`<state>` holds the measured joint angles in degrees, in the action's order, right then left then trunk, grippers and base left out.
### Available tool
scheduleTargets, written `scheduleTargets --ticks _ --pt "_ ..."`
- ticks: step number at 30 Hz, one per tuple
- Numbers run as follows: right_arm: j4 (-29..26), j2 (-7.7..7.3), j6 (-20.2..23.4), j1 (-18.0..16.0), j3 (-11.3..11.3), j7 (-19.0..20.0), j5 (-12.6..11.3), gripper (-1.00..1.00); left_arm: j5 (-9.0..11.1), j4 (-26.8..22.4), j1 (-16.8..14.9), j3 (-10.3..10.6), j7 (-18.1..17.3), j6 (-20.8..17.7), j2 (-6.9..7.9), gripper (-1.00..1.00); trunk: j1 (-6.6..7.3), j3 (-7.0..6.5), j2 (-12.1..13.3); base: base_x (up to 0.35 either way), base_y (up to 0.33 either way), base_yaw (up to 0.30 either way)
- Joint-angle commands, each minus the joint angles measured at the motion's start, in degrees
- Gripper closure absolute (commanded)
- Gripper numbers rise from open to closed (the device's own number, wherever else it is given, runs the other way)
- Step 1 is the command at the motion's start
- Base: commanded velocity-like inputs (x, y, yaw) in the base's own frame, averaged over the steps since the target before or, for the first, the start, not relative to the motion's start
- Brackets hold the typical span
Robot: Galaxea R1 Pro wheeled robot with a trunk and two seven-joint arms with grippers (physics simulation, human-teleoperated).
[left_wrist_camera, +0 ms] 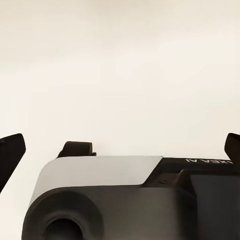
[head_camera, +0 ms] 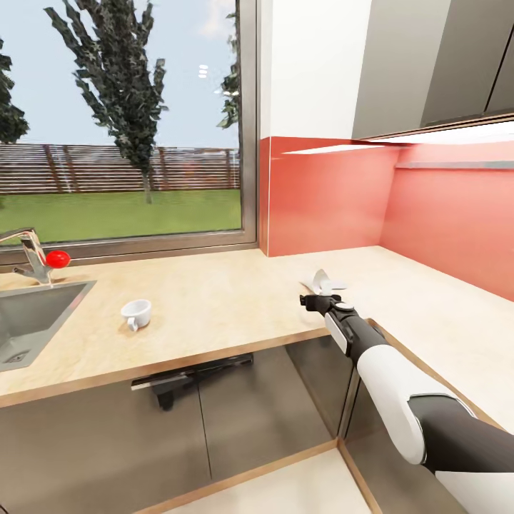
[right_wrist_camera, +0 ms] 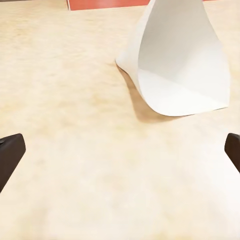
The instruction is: Set up a coffee station on the kitchen countertop: keep the coffee maker on the countertop, move the bottle of coffee from the kitchen shelf to the counter next to the coffee maker, place a paper coffee filter on top of the coffee maker, put the saucer next to the coffee maker with the coffee cup on the saucer, and place the electric kettle next to the coffee maker.
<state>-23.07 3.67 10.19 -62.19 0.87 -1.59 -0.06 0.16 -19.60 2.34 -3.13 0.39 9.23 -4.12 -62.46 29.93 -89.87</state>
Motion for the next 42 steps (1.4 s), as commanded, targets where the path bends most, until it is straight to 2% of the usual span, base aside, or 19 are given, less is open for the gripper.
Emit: scheduleTargets --ticks 1,9,22,23,42 --pt "-0.1 0.01 0.3 0.0 0.1 -0.2 0.0 -1.00 0.0 -0.1 0.0 -0.3 0.0 0.1 -0.05 -1.00 0.00 0.05 0.0 0.000 0.000 0.000" --pt "-0.2 0.01 0.6 -0.1 0.1 -0.2 0.0 -1.00 0.0 -0.1 0.0 -0.3 0.0 0.1 0.09 -1.00 0.00 0.05 0.0 0.008 0.000 0.000" --pt "4.0 -0.07 -3.6 -0.2 0.4 -0.2 0.0 -1.00 0.1 -0.1 0.0 -0.3 0.0 0.1 0.74 -1.00 0.00 0.05 0.0 0.034 0.000 0.000" --pt "4.9 -0.07 -5.5 -0.2 0.4 -0.2 0.1 -1.00 0.1 -0.1 0.0 -0.3 0.0 0.1 0.75 -1.00 0.00 0.05 0.0 0.042 0.000 0.000" --pt "5.1 -0.11 -5.7 -0.2 0.4 -0.2 0.2 -1.00 0.1 -0.1 0.0 -0.3 0.0 0.1 0.78 -1.00 0.00 0.05 0.0 0.090 -0.033 0.000"
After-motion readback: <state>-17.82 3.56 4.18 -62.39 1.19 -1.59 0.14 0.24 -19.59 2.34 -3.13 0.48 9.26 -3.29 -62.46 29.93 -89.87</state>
